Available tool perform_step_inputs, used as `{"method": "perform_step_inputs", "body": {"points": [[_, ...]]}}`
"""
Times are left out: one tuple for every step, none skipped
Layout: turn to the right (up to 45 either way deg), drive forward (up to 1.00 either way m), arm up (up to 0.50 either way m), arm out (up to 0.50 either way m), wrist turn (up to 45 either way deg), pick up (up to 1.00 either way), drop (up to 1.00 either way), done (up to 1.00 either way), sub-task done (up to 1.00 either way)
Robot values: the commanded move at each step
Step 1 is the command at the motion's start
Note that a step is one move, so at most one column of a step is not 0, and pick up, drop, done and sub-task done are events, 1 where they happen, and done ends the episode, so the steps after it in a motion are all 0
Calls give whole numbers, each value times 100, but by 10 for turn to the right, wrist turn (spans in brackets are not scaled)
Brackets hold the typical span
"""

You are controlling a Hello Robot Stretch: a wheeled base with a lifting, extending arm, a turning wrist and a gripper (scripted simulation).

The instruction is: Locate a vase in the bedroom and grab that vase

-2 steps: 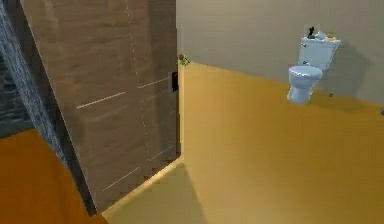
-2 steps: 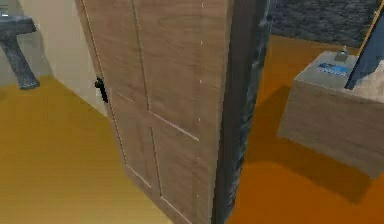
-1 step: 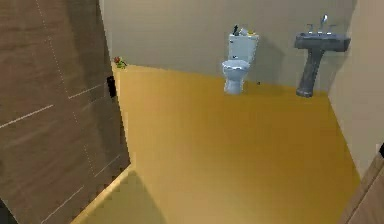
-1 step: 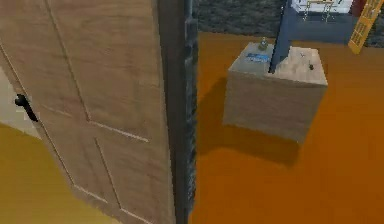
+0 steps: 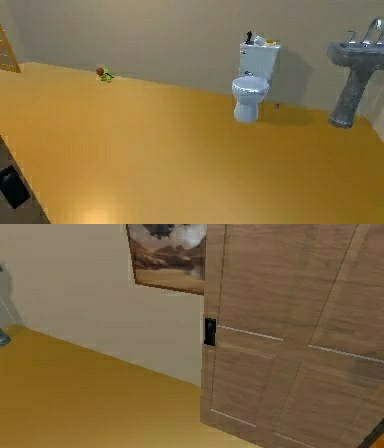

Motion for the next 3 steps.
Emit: {"method": "perform_step_inputs", "body": {"points": [[60, 0, 0, 0, 0, 0, 0, 0, 0], [0, 45, 0, 0, 0, 0, 0, 0, 0], [-240, 0, 0, 0, 0, 0, 0, 0, 0]]}}
